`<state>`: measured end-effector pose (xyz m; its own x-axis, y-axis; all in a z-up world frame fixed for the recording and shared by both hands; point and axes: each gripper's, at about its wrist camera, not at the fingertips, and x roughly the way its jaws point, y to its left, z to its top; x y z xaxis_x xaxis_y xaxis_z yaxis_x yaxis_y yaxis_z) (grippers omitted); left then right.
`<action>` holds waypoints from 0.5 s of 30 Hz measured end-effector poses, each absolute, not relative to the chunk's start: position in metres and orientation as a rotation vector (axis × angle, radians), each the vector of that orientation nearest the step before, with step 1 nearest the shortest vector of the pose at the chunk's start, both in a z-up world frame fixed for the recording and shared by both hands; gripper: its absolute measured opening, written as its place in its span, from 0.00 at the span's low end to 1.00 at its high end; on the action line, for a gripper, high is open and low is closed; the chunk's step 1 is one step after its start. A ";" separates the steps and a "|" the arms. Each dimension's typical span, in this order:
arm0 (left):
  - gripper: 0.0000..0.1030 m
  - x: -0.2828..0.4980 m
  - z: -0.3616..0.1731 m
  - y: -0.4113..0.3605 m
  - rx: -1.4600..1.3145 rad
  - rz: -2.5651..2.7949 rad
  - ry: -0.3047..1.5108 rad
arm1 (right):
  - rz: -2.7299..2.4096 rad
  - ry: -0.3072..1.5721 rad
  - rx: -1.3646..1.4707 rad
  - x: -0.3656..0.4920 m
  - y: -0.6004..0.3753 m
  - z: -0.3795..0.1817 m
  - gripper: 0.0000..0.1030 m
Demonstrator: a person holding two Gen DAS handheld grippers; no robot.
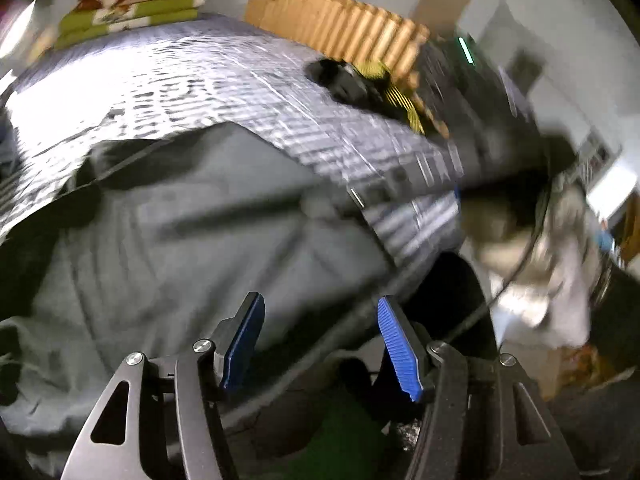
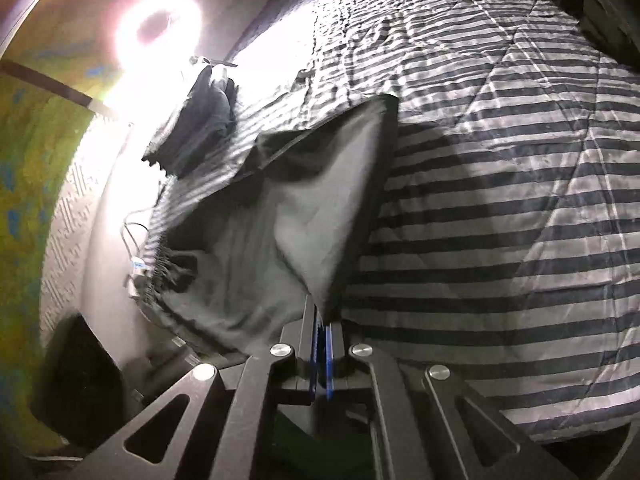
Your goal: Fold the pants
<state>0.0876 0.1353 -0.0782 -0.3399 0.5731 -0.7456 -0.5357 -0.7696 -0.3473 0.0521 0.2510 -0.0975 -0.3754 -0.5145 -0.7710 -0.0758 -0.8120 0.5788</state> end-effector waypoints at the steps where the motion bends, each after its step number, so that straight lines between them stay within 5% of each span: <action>1: 0.60 0.082 -0.077 0.128 -1.220 2.134 -0.082 | -2.258 -0.774 1.574 0.054 0.252 -0.101 0.06; 9: 0.60 0.084 -0.087 0.180 -1.231 2.078 0.065 | -2.219 -0.942 1.603 0.060 0.287 -0.130 0.11; 11: 0.60 0.085 -0.089 0.209 -1.218 2.084 0.134 | -2.246 -0.934 1.582 0.047 0.298 -0.126 0.23; 15: 0.60 0.085 -0.103 0.253 -1.189 2.078 0.315 | -2.219 -0.966 1.532 0.006 0.314 -0.125 0.27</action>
<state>0.0848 0.2530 -0.1030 -0.3235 0.4594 -0.8272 -0.6839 -0.7177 -0.1311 0.0064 0.3143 -0.1252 -0.4007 -0.5661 -0.7204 -0.1415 -0.7385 0.6592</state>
